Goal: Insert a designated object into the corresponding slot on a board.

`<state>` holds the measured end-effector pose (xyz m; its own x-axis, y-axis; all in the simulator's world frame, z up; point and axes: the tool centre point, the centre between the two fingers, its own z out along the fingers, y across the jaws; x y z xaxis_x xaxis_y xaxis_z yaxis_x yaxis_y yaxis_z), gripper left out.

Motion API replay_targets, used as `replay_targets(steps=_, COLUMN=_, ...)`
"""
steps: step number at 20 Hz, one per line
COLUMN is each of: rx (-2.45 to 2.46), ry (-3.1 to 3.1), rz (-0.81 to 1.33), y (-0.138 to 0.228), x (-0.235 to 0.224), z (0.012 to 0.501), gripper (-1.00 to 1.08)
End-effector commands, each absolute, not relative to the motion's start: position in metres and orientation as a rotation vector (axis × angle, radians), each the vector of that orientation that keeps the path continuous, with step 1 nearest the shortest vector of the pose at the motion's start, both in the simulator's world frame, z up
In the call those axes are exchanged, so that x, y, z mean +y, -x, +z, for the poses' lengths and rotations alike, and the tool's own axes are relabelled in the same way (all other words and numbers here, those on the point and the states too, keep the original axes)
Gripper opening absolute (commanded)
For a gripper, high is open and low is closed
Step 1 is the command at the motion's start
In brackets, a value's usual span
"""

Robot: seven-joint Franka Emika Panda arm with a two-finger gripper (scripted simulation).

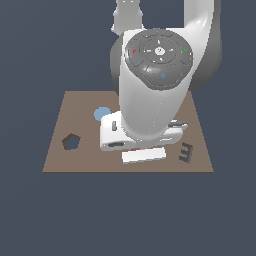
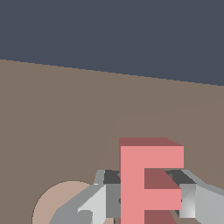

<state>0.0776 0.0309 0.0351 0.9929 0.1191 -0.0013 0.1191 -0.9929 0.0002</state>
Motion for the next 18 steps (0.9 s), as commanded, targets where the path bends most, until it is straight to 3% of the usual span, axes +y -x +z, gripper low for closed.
replay_targets(steps=1, rx=0.098, ry=-3.14, rz=-0.001, y=-0.075, x=0.048, z=0.036, gripper=-1.0)
replay_targets(steps=18, rx=-0.461, ry=-3.107, rz=-0.002, y=-0.081, x=0.151, z=0.039, gripper=-1.0)
